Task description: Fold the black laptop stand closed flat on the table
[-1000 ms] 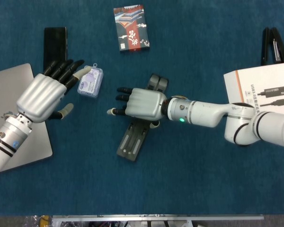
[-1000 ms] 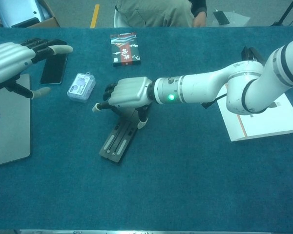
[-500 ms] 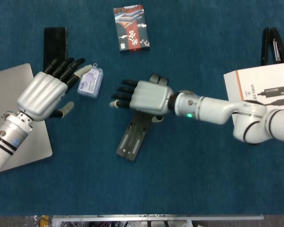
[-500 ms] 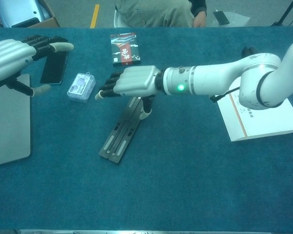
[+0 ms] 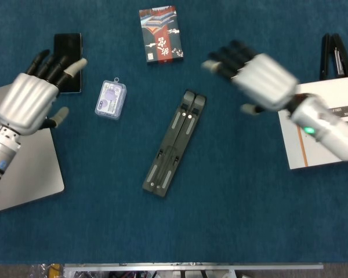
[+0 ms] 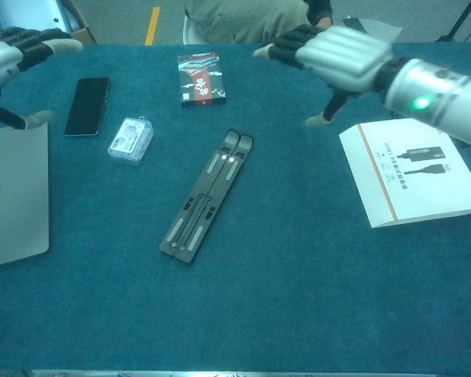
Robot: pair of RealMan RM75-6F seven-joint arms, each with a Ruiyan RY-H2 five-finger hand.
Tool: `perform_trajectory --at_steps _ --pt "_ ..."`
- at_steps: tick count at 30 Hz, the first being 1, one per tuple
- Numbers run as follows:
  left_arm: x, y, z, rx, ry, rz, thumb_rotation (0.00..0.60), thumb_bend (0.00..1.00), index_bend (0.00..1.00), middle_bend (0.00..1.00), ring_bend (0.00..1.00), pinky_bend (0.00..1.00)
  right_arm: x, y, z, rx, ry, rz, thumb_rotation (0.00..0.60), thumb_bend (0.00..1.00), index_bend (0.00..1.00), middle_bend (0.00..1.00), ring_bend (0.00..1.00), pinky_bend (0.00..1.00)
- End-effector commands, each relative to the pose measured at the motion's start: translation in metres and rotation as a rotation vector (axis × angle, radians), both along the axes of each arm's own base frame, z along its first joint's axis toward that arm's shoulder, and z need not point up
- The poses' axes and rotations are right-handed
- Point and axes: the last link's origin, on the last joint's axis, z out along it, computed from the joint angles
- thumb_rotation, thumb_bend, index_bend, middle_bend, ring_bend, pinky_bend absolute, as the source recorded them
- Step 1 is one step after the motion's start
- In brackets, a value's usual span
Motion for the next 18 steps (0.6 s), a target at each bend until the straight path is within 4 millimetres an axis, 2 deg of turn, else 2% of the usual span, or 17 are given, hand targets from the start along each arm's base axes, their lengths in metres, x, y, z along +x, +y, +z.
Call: perform_trajectory --at_steps 1,8,18 --pt "-0.012 0.002 0.007 0.093 0.036 0.028 0.6 0.34 0.0 0.0 0.0 0.0 -0.034 0.01 0.031 -0.104 -0.016 -0.116 0.6 0.11 0.0 0.08 0.0 0.0" --pt "-0.027 -0.003 0.017 0.163 0.045 0.106 0.6 0.34 0.0 0.0 0.0 0.0 -0.077 0.03 0.061 -0.219 -0.037 -0.24 0.6 0.11 0.0 0.08 0.0 0.0" --pt "-0.041 -0.025 0.03 0.219 0.047 0.175 0.6 0.34 0.0 0.0 0.0 0.0 -0.131 0.062 0.094 -0.391 -0.097 -0.413 0.6 0.11 0.0 0.08 0.0 0.0"
